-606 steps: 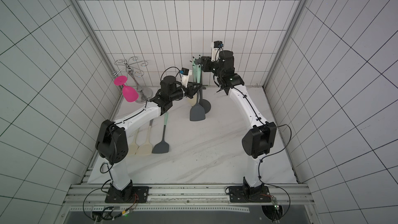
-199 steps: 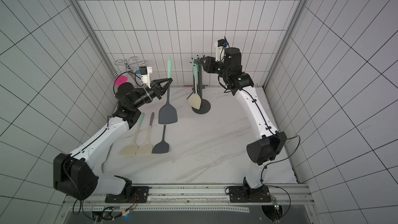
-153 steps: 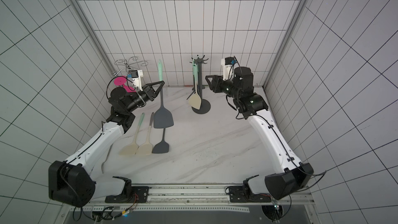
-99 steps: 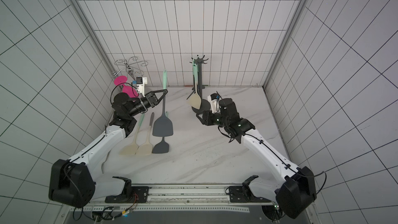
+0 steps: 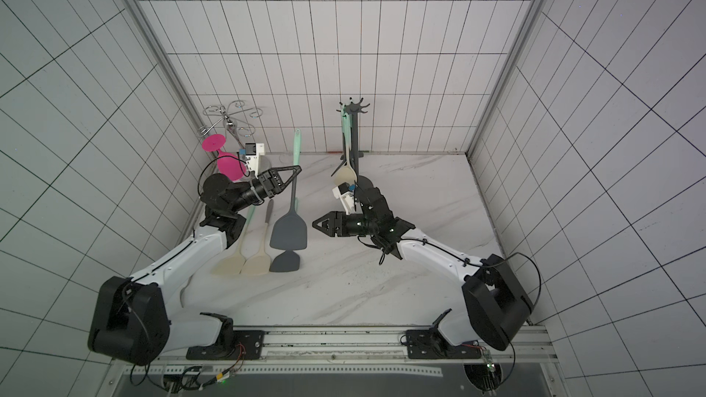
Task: Take the spatula off the kitchen utensil rack
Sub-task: Place the spatula at the center of the board.
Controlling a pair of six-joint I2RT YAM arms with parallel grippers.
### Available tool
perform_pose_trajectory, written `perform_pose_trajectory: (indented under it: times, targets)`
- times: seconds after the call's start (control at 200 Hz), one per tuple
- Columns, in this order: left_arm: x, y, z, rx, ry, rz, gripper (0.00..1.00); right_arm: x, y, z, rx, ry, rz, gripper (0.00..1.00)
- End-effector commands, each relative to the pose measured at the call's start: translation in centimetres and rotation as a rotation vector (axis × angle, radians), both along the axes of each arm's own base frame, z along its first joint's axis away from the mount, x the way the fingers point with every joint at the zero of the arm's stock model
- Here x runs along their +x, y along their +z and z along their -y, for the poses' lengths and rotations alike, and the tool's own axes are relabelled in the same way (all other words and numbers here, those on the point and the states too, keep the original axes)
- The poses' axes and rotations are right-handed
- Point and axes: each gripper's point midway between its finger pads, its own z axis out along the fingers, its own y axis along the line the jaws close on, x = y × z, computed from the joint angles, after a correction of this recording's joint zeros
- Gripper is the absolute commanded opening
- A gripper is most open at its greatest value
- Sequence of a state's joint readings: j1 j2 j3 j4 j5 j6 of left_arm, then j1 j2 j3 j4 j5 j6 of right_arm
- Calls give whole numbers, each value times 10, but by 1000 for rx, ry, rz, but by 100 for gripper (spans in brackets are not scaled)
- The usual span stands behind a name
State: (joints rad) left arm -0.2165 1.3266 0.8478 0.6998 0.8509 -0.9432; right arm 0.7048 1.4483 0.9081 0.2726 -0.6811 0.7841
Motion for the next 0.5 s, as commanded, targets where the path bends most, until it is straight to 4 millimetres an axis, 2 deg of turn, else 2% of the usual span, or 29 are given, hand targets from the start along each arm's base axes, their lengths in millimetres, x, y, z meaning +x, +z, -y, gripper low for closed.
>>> perform_pose_trajectory:
  times: [0.0,0.325,0.5]
  targets:
    - [-1,-1,2,-6,-8,16,0,-2,40,-19,117,56,49,57]
    - [4,-13,0,6,20,-16,0,-15,48,-30,155,102,95,57]
    - [8,-20,0,9,27,-32,0,-15,52,-22,153,53,138,57]
